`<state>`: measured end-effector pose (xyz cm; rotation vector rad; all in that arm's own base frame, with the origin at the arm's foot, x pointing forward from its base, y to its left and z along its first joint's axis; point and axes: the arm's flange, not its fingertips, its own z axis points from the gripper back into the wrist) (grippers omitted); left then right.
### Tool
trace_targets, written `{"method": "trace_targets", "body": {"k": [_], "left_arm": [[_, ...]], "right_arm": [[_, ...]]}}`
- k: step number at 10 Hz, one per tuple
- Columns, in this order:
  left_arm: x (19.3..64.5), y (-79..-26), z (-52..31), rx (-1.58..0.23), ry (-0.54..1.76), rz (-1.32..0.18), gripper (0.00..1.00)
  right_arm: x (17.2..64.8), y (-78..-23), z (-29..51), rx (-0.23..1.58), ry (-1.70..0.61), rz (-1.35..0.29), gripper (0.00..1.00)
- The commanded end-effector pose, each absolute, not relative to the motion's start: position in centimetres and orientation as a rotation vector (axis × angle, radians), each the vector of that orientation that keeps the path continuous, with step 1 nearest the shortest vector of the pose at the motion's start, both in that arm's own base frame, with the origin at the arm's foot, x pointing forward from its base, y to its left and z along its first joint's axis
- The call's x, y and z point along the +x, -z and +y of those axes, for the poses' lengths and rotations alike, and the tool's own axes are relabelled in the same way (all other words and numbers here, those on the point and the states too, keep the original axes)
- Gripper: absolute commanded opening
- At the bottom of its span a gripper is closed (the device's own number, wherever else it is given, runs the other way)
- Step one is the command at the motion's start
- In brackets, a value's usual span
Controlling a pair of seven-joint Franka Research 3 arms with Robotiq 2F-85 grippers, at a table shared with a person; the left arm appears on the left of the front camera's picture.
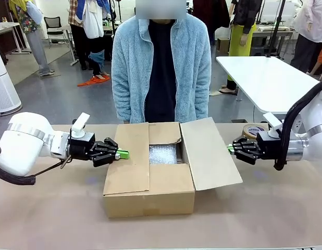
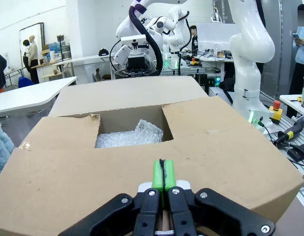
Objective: Wrap the clocks to prevent damage.
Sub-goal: Push the left (or right) flap of the Package Box to close it.
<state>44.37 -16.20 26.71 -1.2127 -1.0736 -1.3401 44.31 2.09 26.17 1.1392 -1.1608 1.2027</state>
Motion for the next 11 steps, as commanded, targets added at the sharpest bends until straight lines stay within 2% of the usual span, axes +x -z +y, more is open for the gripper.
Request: {"method": "trace_targets", "body": {"k": [1,11], "left_arm": [[44.5,-26.6,-16.2,-1.200,1.316,-1.081,0.00],[44.5,-26.6,-16.2,-1.200,1.316,-1.081,0.00]], "right_arm": [[45.2,-27.9,4.1,1.102,-1.221,-1.263,0.01],[50.0,-27.8,14.0,1.128,-1.287,-1.189,0.01]]}}
